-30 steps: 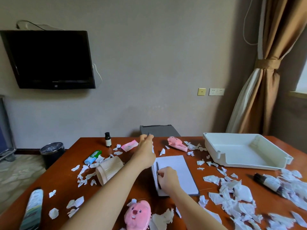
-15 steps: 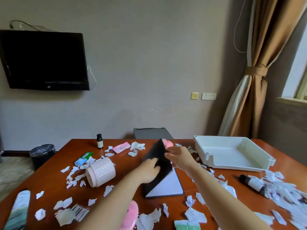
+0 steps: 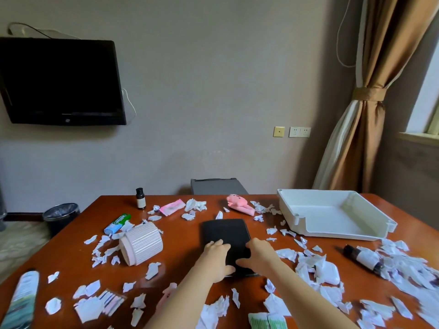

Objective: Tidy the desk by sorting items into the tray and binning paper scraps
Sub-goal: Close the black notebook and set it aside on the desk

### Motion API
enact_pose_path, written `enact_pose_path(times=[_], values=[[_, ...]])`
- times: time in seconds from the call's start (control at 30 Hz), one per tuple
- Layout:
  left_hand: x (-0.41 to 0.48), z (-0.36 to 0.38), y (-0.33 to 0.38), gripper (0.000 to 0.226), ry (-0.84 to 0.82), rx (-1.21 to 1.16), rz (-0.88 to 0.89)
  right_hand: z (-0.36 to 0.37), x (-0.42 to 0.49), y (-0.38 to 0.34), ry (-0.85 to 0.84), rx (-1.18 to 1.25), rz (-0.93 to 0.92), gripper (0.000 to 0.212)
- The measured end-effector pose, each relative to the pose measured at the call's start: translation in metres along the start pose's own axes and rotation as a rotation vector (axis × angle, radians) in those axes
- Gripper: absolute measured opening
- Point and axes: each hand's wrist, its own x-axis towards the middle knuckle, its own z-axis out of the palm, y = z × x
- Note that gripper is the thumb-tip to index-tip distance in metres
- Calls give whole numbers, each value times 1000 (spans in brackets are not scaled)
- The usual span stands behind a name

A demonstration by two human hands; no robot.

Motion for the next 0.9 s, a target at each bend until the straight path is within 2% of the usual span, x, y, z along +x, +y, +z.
enact_pose_path(times=[0.13,0.3,0.57,0.67,0.9], values=[[1,10,3,76,125,-76,-120,1,0,-4,-6,-39,20,45],[0,17,9,87,175,-98,-263,0,0,-7,-9,-74,37,46],[20,-2,5,109,38,-136,-357,0,5,-1,6,-69,-3,43],[26,-7,0,110,75,-223,-398,1,7,1,1,-57,-2,41],[28,-17,2,104,158,-439,-322,-5,1,4,-27,64,-29,43]])
